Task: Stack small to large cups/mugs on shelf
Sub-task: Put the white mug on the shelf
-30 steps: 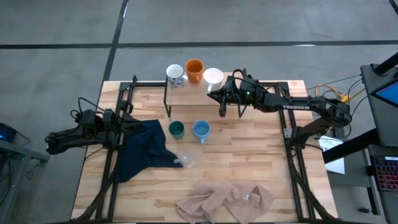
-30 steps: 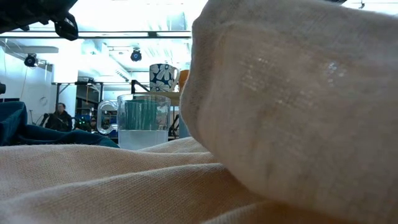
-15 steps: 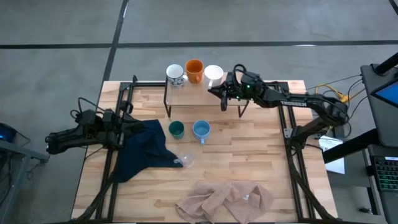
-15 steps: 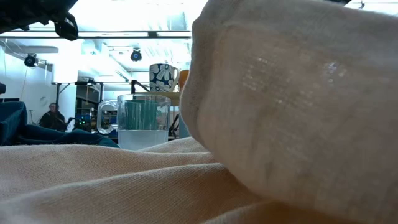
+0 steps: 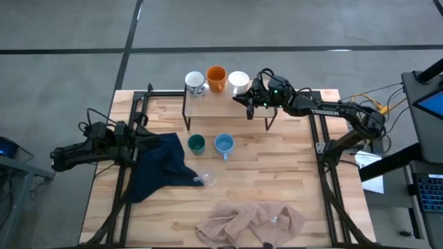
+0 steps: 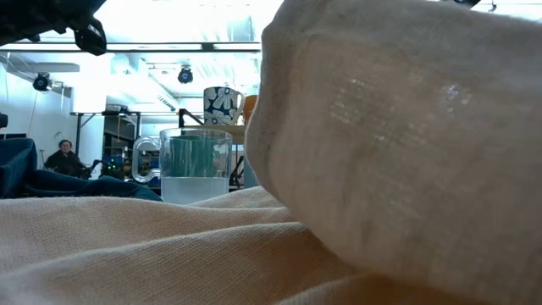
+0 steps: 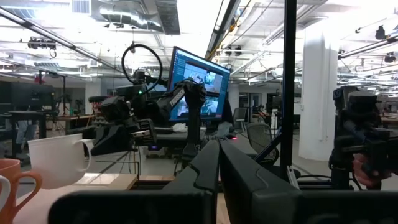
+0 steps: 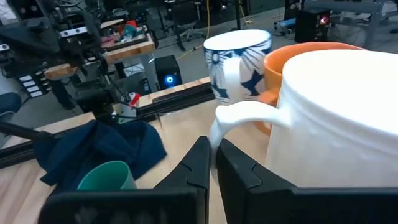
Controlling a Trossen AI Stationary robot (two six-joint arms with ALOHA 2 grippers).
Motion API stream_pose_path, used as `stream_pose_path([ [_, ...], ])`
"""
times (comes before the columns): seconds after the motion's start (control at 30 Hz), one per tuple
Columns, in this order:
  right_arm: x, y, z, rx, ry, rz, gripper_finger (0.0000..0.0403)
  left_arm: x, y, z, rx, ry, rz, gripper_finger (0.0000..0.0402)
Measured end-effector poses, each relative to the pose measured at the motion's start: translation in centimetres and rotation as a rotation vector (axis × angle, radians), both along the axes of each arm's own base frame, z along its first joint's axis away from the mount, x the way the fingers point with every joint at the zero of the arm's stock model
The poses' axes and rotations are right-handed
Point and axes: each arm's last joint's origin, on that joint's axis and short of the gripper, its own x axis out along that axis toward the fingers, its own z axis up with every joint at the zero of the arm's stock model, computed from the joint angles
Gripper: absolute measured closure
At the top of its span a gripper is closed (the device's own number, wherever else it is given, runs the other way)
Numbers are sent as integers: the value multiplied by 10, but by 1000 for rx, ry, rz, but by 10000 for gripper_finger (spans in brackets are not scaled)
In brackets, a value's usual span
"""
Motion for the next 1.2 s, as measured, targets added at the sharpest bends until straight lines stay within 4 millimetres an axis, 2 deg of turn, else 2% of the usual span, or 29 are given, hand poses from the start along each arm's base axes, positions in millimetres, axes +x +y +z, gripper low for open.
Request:
stream_pose_path([
  [0.27,-6,-11,0,-1,-3,-25,391,0,0,0,0,0,0,402],
  [0.4,-4,-15,10,-42,-4,-43,391,0,0,0,0,0,0,402],
  [0.63,17,-30,34,-132,83,-80,391,0,0,0,0,0,0,402],
  [0.8,35,-43,44,-165,105,-101,391,0,0,0,0,0,0,402],
  [0.93,40,-48,44,-179,120,-157,391,0,0,0,-1,0,0,402],
  [1.2,37,-53,39,-157,134,-210,391,0,0,0,-23,0,-6,402],
])
